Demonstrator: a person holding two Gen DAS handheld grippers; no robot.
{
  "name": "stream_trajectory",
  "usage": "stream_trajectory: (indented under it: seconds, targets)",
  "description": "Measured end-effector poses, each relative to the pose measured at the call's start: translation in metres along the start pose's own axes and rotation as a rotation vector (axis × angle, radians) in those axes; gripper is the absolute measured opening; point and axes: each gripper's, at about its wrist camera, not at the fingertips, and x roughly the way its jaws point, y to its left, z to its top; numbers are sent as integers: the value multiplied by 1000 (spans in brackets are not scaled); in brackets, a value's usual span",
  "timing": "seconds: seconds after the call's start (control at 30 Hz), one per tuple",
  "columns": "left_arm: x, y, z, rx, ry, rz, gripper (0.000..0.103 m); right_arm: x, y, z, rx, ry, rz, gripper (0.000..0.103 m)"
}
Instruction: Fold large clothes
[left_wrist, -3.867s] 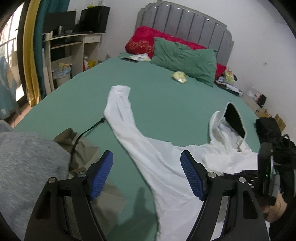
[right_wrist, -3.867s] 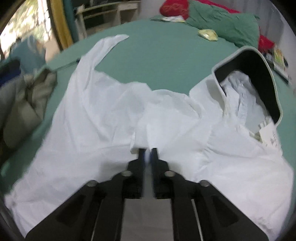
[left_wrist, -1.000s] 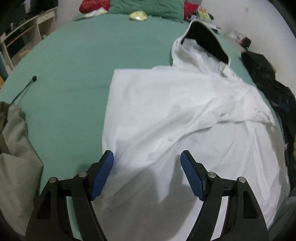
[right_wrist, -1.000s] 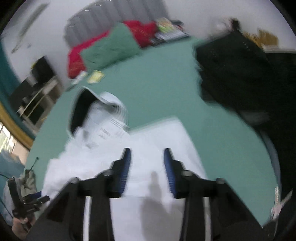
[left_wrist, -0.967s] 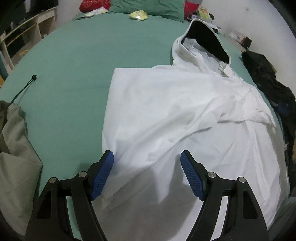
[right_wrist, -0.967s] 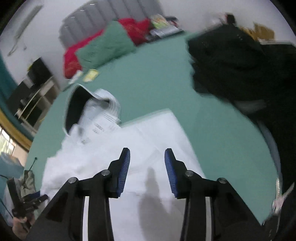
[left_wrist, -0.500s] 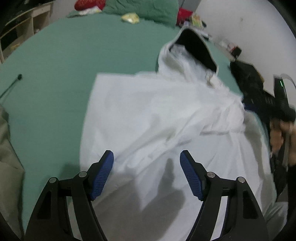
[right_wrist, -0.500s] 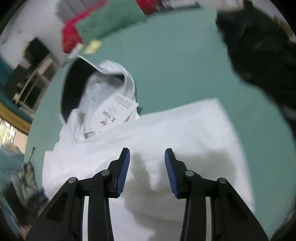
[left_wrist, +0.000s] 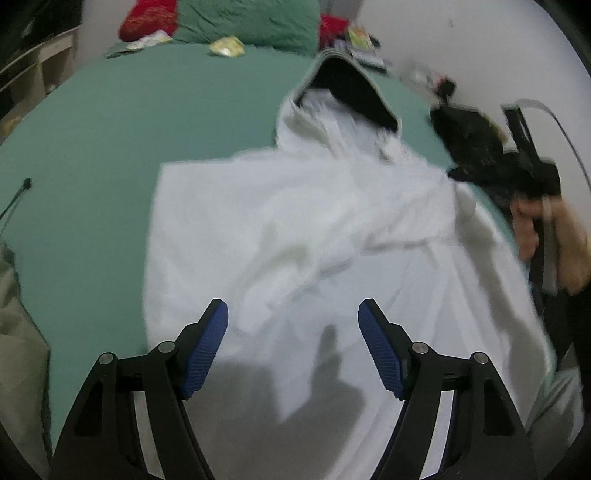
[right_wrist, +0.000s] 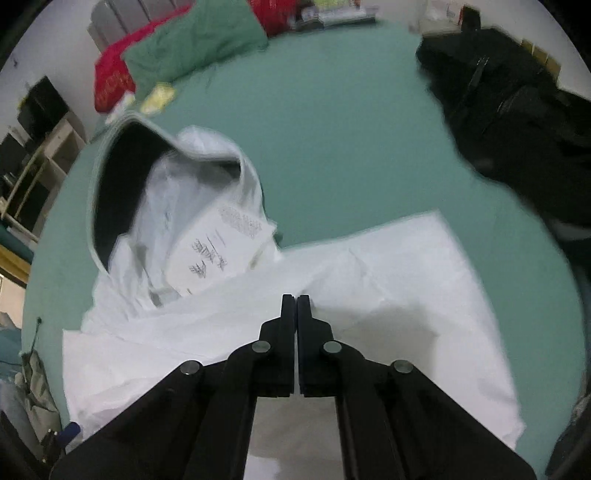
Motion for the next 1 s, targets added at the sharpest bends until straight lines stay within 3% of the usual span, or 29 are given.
stream_trajectory:
  seconds: [0.13, 0.23, 0.33, 0.47, 0.5, 0.57, 0.63, 0.67, 0.77, 0.83, 0.93, 1.0]
  targets:
    - [-15, 23, 11, -101, -66, 0, 77, -53, -2, 7, 0, -141, 73, 1]
    - [-11, 41, 15, -169, -61, 23, 77, -83, -8, 2, -19, -225, 122, 1]
    - [8, 46, 13, -166, -4, 93, 77, -76, -27, -18, -35, -198, 72, 1]
    - [20, 53, 2, -127, 25, 180, 65, -39, -72, -50, 49, -82, -7, 2]
    - [21, 48, 3, -89, 11, 204, 60, -29, -85, -58, 81, -39, -27, 2]
    - [24, 42, 5, -36, 16, 234, 26, -17, -105, -75, 130, 11, -27, 3]
    - [27, 39, 7, -1, 9, 230, 3, -25, -111, -80, 108, -28, 0, 4]
    - [28, 39, 8, 10, 3, 243, 2, -28, -112, -79, 88, -34, -5, 6]
    - [27, 45, 11, -21, -39, 284, 2, -36, -110, -69, 24, -65, -18, 31]
    - [19, 56, 12, -60, -57, 298, 1, -39, -106, -60, -11, -98, -28, 55]
    - [20, 66, 17, -102, -50, 286, 2, -36, -100, -45, -55, -127, -19, 58]
    - [18, 74, 16, -129, -37, 289, 2, -18, -90, -37, -92, -81, -19, 58]
